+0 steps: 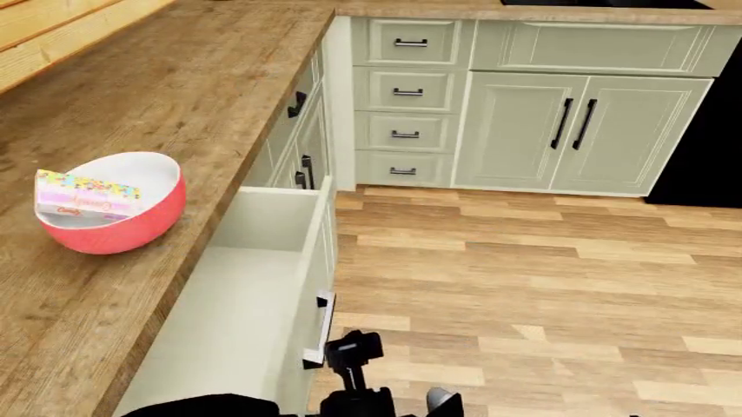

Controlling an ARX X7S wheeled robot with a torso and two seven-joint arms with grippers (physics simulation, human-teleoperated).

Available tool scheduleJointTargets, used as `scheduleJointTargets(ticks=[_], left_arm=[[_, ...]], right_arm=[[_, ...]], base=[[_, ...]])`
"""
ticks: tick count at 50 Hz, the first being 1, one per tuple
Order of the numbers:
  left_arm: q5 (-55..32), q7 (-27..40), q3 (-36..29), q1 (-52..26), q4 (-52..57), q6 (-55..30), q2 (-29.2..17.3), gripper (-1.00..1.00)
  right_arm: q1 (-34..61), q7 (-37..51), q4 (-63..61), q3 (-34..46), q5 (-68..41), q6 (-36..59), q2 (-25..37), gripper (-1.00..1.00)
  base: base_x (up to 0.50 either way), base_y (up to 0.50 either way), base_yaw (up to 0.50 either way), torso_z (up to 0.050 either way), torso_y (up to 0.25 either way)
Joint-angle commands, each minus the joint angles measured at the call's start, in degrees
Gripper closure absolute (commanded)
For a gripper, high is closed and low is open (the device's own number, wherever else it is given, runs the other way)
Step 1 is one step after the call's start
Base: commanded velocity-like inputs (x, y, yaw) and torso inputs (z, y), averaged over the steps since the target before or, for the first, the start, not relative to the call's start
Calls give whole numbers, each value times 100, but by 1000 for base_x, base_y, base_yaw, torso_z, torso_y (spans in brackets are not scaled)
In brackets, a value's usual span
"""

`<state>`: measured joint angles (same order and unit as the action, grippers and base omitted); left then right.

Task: Place the bar in the bowl and close the drawer.

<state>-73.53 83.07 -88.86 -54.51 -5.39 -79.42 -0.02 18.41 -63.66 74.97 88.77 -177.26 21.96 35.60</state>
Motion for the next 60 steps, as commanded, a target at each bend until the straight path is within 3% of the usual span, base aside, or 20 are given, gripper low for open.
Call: scheduleJointTargets(ticks=[1, 16, 44, 60], left_arm=[[726, -594, 57, 300, -466, -102, 1, -100], [1283, -1314, 98, 522, -1018, -75, 1, -100], [898, -1409, 102, 391, -1980, -62, 1, -100], [1340, -1915, 115, 189, -2585, 232, 1, -100]], right_arm=[[-29, -20, 0, -11, -7, 6, -8, -100], [-69, -41, 0, -27, -8, 21, -3, -100], [-142, -115, 0, -77, -11, 16, -21, -100], [-150, -118, 0, -92, -7, 9, -38, -100]], base=[[0, 0, 0, 0, 0], [0, 0, 0, 0, 0], [0, 0, 0, 0, 0], [0, 0, 0, 0, 0]])
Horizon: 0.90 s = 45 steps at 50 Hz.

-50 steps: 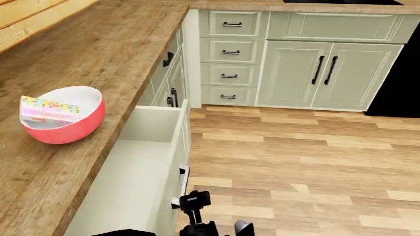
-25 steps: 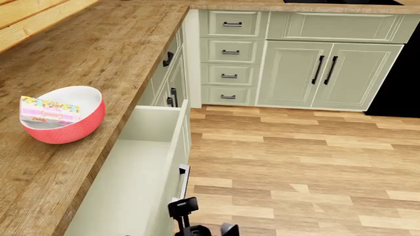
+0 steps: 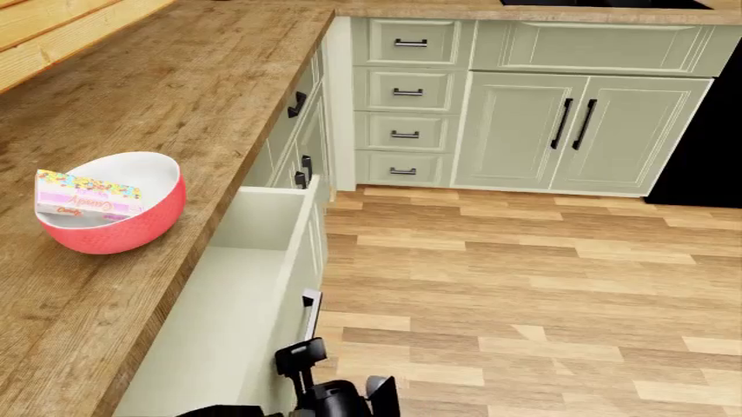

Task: Place the bar in the bowl and close the drawer.

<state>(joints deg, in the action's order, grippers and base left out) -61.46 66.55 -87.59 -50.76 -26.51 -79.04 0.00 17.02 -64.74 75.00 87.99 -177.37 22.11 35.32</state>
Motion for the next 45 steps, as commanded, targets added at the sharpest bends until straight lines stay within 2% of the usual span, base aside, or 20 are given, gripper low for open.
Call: scheduleJointTargets(ticks=[1, 16, 28, 45], left_arm=[[193, -299, -11, -183, -508, 208, 0, -100], [600, -1081, 24, -303, -1116, 430, 0, -100], [850, -1459, 50, -492, -1635, 677, 0, -100], [1150, -1658, 102, -543, -2349, 947, 0, -100]], right_arm=[[-8, -7, -2, -13, 5, -7, -11, -100], [-49, -39, -2, -23, 4, -29, -42, -100], [-70, -46, -2, -28, 2, -36, -54, -100], [-111, -102, -2, -41, 6, -48, -76, -100]], base=[[0, 0, 0, 0, 0], [0, 0, 0, 0, 0], [0, 0, 0, 0, 0], [0, 0, 0, 0, 0]])
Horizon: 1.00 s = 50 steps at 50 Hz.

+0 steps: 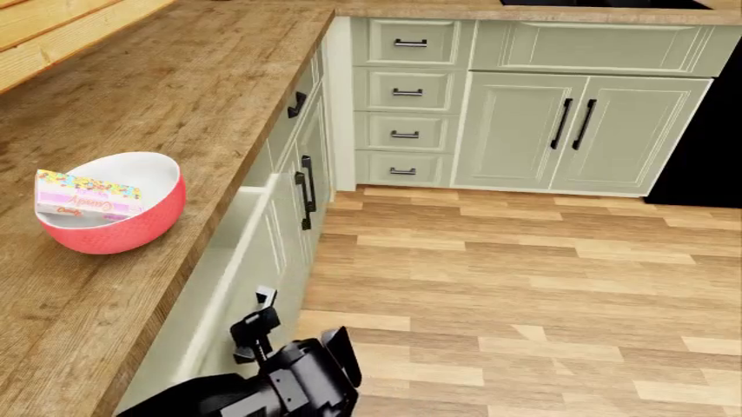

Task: Place the bar in the bowl and close the drawer.

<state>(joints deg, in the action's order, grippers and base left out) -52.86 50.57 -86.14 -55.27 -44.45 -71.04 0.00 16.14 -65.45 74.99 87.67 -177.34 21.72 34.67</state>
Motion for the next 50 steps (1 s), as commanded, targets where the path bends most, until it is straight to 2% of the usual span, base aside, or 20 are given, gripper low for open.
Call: scheduleJointTargets(ticks=[1, 12, 39, 50], left_arm=[[300, -75, -41, -91, -599, 166, 0, -100], [299, -195, 6, -171, -1037, 261, 0, -100], [1090, -598, 189, -213, -2032, 613, 0, -100], [1145, -588, 244, -264, -2148, 635, 0, -100]], right_arm=[[-21, -29, -1, -9, 4, -10, -10, -100], [-23, -23, -1, -19, 4, -14, -13, -100], [22, -36, -1, 21, -23, 36, 49, -100], [32, -7, -1, 19, -27, 64, 65, -100]], base=[[0, 0, 0, 0, 0], [0, 0, 0, 0, 0], [0, 0, 0, 0, 0], [0, 0, 0, 0, 1]])
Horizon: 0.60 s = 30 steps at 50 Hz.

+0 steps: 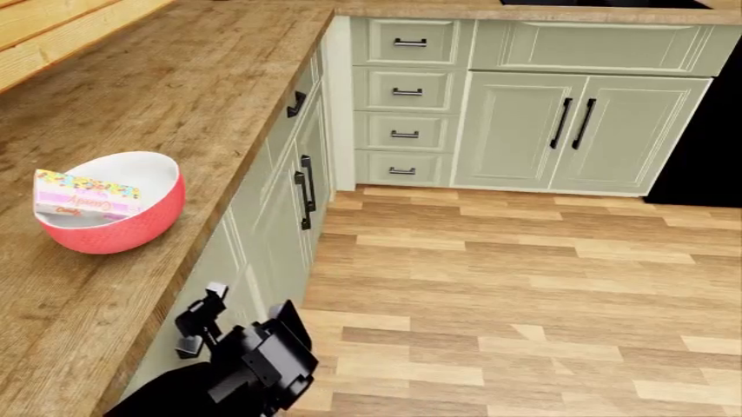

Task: Place the bar in the bowl and close the drawer.

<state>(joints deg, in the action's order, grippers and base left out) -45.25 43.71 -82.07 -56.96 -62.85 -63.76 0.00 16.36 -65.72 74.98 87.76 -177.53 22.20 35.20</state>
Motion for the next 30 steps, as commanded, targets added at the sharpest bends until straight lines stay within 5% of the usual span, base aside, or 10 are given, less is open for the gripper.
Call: scheduleJointTargets(ticks=[1, 30], left_arm=[[391, 90, -157, -102, -328, -87, 0, -100], [715, 133, 15, -139, -691, -57, 0, -100]], right_arm=[[12, 21, 1, 9, -9, 17, 14, -100], [39, 39, 0, 11, -3, 44, 31, -100]], base=[[0, 0, 0, 0, 0], [0, 0, 0, 0, 1]])
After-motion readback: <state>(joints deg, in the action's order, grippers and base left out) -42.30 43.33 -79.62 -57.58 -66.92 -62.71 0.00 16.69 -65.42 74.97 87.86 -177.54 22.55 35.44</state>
